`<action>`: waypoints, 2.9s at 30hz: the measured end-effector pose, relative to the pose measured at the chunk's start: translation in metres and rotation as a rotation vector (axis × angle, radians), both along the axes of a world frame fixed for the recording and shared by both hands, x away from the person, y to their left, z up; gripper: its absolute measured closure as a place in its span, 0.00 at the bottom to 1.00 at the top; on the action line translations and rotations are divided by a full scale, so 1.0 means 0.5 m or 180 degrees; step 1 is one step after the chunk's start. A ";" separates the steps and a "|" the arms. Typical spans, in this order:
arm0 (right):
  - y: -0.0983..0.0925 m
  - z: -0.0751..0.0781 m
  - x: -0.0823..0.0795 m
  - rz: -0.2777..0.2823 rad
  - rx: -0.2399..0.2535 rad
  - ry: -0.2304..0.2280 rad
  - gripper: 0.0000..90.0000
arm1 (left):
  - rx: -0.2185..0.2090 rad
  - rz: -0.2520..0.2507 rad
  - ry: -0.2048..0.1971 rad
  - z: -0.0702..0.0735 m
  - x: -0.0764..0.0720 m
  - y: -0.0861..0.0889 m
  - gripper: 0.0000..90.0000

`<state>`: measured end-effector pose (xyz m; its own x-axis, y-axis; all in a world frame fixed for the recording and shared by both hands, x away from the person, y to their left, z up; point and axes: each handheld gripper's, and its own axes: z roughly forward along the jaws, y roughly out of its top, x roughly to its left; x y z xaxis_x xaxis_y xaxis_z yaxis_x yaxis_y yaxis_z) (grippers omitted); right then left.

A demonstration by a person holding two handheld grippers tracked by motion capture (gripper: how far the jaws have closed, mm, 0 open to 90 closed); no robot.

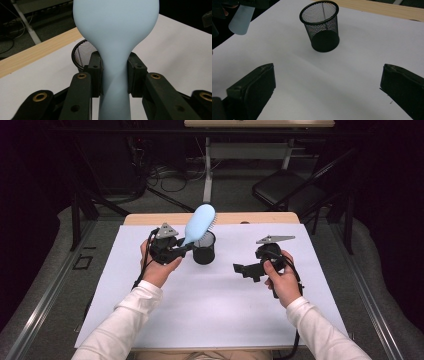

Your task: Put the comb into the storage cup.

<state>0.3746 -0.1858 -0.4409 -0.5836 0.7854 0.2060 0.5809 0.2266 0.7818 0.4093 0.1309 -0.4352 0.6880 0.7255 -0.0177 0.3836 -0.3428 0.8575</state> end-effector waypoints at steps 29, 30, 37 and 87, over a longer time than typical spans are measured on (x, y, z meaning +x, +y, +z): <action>0.043 0.029 0.059 -0.0012 0.0002 0.0047 0.01 | 0.0019 -0.0013 -0.0014 -0.006 -0.001 -0.010 0.77; 0.044 0.029 0.061 0.0000 -0.0004 0.0037 0.01 | 0.0025 -0.0014 -0.0016 -0.006 -0.001 -0.011 0.77; 0.055 0.032 0.070 0.0003 0.0023 0.0052 0.01 | 0.0041 -0.0030 -0.0025 -0.010 -0.002 -0.018 0.77; 0.079 0.073 0.125 -0.0134 0.0418 0.0262 0.02 | 0.0017 -0.0041 -0.0083 -0.019 -0.006 -0.033 0.77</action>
